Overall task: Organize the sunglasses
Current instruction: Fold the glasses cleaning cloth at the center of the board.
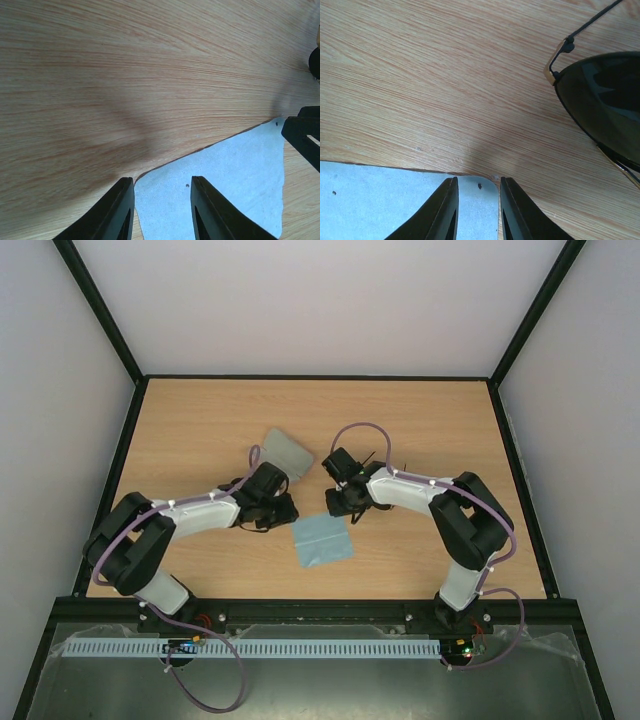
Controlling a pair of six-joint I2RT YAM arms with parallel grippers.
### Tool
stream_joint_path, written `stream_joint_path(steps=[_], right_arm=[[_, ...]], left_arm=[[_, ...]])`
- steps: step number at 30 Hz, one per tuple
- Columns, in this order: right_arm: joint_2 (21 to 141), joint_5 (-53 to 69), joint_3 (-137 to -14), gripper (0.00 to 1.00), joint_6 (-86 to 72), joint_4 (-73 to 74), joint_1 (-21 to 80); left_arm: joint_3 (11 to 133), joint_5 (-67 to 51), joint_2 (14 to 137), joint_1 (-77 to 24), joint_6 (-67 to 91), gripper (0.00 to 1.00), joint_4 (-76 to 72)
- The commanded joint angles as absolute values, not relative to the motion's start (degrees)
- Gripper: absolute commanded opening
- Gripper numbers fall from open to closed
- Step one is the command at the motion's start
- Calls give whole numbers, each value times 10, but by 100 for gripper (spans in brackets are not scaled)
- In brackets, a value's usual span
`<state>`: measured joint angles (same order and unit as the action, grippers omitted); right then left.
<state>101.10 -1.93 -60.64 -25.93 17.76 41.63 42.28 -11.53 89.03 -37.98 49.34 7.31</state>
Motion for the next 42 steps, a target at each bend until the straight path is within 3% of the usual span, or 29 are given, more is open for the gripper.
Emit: stream_joint_path(steps=[1,19,30,42], right_arm=[[1016,-15,-601,25,-256,190,415],[1026,-20,-593,26,-253,185,415],[1043,-29,-595,21,-252,179,415],[1029,-28,-582,7,-254,182,416]], left_arm=[[409,-107,887,-385,496,35,77],[405,-89,904,-408,507,33,79],[410,-89,921,-408,505,19,75],[410,-91,925,-409,503,7,72]])
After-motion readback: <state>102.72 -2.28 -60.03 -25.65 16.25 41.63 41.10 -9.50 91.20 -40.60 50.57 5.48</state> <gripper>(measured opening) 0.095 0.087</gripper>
